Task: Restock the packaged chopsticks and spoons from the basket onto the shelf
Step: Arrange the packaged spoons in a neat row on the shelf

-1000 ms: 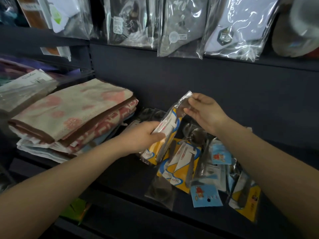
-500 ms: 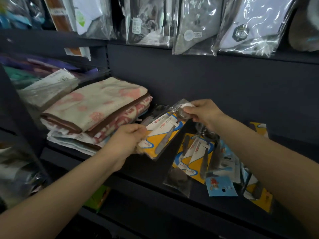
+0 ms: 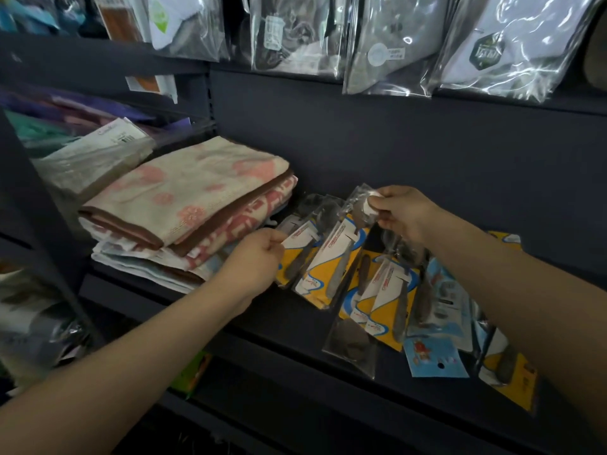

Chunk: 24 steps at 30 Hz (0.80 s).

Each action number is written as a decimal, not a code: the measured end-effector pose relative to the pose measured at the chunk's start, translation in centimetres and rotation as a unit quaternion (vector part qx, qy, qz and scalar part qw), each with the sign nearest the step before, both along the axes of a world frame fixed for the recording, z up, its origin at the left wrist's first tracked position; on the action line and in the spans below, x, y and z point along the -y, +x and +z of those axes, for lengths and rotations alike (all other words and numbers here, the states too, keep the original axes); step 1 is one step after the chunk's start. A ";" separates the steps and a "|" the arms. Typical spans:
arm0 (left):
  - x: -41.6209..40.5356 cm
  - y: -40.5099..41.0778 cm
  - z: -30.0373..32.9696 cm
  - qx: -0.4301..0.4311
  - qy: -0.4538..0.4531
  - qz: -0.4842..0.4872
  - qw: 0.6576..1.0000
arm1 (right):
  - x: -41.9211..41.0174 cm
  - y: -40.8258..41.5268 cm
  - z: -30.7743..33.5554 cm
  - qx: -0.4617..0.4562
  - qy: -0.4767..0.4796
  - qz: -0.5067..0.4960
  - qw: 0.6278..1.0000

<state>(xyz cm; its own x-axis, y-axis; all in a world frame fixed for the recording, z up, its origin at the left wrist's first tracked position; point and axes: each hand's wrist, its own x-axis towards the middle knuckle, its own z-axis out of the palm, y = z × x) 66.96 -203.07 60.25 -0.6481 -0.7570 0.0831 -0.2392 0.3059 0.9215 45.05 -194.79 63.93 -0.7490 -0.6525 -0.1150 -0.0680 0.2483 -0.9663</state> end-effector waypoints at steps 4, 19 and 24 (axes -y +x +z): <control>-0.4 -2.6 0.4 0.029 -0.040 -0.034 0.998 | -1.4 -1.1 0.0 0.026 -0.009 0.009 1.000; -0.8 -2.8 2.6 0.100 -0.181 -0.184 0.961 | -2.1 1.1 1.3 -0.005 -0.103 0.035 0.994; -2.3 -2.4 0.6 0.124 -0.163 -0.184 0.961 | -4.0 3.3 1.1 -0.408 0.225 0.105 0.879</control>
<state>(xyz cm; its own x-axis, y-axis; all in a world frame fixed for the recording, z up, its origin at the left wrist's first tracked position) 64.55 -200.78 60.81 -0.8979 -0.4318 0.0849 -0.2593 0.6750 0.6908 48.40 -190.74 65.01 -0.5698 -0.8126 0.1227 -0.7827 0.4910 -0.3826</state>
